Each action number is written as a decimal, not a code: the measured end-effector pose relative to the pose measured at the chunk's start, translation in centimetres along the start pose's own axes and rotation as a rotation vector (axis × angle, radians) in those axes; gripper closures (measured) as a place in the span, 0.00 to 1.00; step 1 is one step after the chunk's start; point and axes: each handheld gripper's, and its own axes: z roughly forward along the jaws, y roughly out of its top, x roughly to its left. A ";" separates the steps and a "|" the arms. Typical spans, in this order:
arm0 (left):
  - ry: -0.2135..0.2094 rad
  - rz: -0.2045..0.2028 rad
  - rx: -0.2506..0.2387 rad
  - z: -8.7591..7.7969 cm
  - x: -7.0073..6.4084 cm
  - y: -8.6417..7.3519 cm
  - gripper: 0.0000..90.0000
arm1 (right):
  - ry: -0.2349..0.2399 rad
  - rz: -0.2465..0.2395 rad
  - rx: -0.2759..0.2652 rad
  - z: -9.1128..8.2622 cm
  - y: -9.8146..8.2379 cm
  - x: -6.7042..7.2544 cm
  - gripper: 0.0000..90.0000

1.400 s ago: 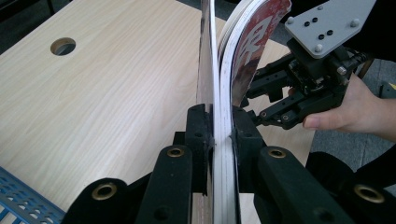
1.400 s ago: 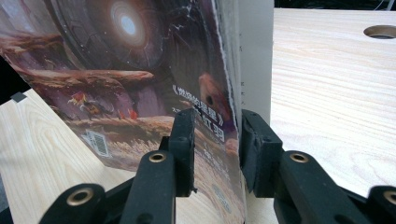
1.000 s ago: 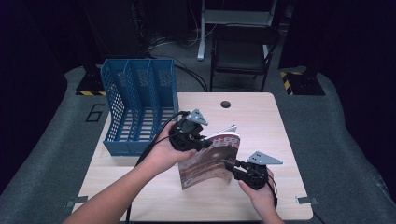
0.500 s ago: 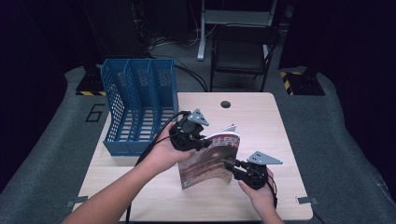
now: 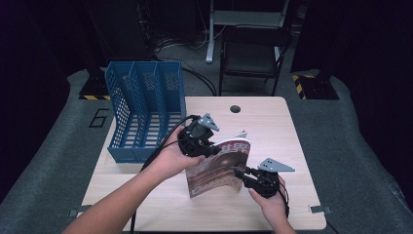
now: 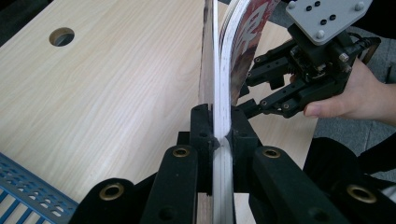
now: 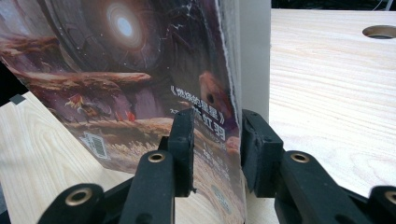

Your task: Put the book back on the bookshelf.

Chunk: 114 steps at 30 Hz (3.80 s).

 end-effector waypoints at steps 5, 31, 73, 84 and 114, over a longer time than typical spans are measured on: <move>0.001 -0.005 0.006 0.0 -0.1 0.1 0.93 | 0.000 -0.001 0.000 0.0 0.0 0.0 0.75; 0.057 -0.001 0.026 -2.1 0.5 2.0 0.93 | -0.021 0.064 -0.022 -0.5 -0.2 -0.6 0.54; 0.174 -0.161 -0.008 -10.3 5.3 2.1 0.93 | -0.017 0.065 -0.009 -0.2 -0.4 -1.0 0.52; 0.219 -0.205 -0.018 -12.2 6.7 1.4 0.93 | -0.017 0.070 -0.008 -0.3 -0.4 -1.0 0.52; 0.356 -0.388 -0.055 -18.5 11.1 -2.9 0.93 | -0.009 0.075 0.011 -0.1 -0.5 -0.8 0.54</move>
